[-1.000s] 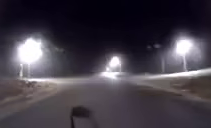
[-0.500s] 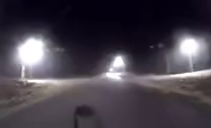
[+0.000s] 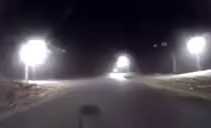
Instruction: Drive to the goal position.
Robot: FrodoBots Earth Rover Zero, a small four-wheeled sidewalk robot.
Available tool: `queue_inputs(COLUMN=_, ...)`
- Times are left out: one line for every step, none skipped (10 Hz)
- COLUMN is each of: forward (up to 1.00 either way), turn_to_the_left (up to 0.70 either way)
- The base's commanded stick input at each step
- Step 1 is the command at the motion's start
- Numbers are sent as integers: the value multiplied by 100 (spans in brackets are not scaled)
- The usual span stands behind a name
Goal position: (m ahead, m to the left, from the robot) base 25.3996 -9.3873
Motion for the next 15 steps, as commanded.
queue_inputs(forward=100, turn_to_the_left=4)
queue_inputs(forward=100, turn_to_the_left=4)
queue_inputs(forward=100, turn_to_the_left=4)
queue_inputs(forward=100, turn_to_the_left=4)
queue_inputs(forward=100, turn_to_the_left=3)
queue_inputs(forward=100, turn_to_the_left=3)
queue_inputs(forward=100, turn_to_the_left=1)
queue_inputs(forward=100, turn_to_the_left=0)
queue_inputs(forward=100, turn_to_the_left=-3)
queue_inputs(forward=100, turn_to_the_left=-3)
queue_inputs(forward=100, turn_to_the_left=-3)
queue_inputs(forward=100, turn_to_the_left=-3)
queue_inputs(forward=100, turn_to_the_left=-1)
queue_inputs(forward=100, turn_to_the_left=0)
queue_inputs(forward=100, turn_to_the_left=0)
